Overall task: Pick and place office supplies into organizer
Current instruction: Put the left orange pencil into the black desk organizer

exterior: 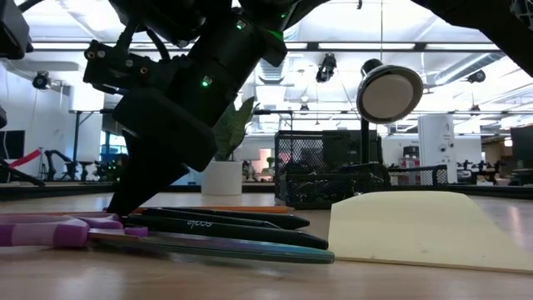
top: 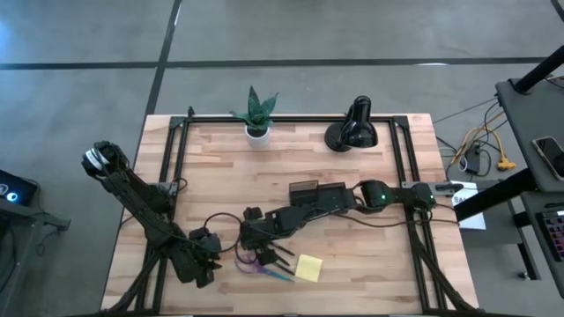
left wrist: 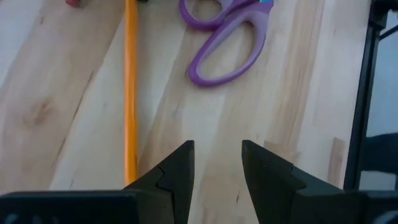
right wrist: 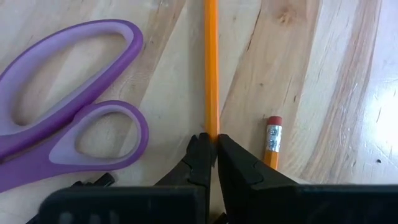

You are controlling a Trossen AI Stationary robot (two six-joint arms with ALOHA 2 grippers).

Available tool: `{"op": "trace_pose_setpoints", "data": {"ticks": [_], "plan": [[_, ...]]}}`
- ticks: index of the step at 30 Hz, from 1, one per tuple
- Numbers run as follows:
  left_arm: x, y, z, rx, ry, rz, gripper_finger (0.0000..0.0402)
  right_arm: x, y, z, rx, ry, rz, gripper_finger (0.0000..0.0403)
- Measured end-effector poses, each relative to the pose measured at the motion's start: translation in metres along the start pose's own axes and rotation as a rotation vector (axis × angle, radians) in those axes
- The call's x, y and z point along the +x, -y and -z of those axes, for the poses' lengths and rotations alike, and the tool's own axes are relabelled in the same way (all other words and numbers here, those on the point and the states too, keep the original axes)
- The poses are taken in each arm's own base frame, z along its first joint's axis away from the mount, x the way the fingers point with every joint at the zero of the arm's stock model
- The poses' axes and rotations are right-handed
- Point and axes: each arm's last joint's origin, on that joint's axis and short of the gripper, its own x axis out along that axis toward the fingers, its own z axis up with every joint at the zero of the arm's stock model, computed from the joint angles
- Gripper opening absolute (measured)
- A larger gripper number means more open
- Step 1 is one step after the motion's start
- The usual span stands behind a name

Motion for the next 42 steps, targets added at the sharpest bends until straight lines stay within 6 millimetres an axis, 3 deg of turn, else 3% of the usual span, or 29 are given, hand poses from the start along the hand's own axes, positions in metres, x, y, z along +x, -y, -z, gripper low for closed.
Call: {"op": "trace_pose_setpoints", "data": {"ticks": [8, 21, 42], "plan": [[-0.003, -0.015, 0.007, -0.055, -0.117, -0.149, 0.0116, 0.002, 0.0, 0.002, 0.021, -0.006, -0.005, 0.0009], [-0.014, -0.019, 0.006, -0.059, -0.162, -0.156, 0.0116, 0.004, -0.001, 0.005, 0.046, -0.002, -0.005, 0.0009], [-0.004, -0.028, 0.012, 0.07, -0.171, -0.193, 0.0116, 0.004, -0.001, 0.004, 0.052, 0.009, -0.002, 0.0009]]}}
